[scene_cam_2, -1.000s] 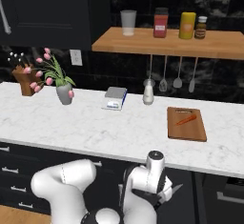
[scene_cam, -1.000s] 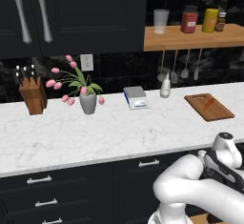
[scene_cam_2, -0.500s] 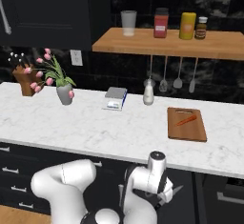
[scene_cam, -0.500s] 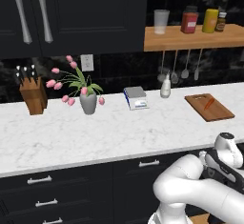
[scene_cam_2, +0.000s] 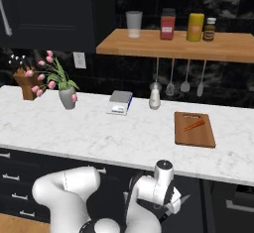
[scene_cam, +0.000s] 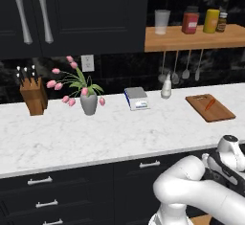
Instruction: Place the appropriate cutting tool for cutting the carrot skin on the cutting board.
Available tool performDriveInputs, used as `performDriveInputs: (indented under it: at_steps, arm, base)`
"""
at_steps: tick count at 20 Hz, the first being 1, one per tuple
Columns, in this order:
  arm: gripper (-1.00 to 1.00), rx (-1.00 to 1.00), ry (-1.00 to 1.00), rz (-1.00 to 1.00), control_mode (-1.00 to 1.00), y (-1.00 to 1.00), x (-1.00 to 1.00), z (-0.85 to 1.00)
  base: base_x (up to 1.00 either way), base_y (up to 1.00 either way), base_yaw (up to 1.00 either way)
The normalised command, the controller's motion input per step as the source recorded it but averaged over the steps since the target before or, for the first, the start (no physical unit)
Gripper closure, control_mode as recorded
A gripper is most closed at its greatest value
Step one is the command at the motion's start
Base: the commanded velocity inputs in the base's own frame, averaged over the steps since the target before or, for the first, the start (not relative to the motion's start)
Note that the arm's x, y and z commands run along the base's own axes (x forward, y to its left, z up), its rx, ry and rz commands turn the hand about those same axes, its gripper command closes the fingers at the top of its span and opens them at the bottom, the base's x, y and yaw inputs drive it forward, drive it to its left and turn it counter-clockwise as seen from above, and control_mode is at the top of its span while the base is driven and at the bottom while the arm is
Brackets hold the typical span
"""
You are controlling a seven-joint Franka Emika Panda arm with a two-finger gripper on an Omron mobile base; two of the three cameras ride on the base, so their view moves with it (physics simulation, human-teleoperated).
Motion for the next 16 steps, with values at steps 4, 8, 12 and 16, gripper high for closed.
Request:
performDriveInputs:
  at_steps: [4, 8, 12, 16]
  arm:
    - [1.0, -0.06, 0.0, 0.0, -1.0, 0.09, -0.28, -0.08]
    - [1.0, -0.06, 0.0, 0.0, -1.0, 0.04, -0.6, -0.21]
    - [1.0, -0.01, 0.0, 0.0, -1.0, 0.01, -0.46, 0.13]
    - [1.0, 0.0, -0.01, 0.0, -1.0, -0.07, -0.44, 0.86]
  base:
    - [0.0, 0.0, 0.0]
    - [0.0, 0.0, 0.0]
    - [0.0, 0.0, 0.0]
    - [0.0, 0.0, 0.0]
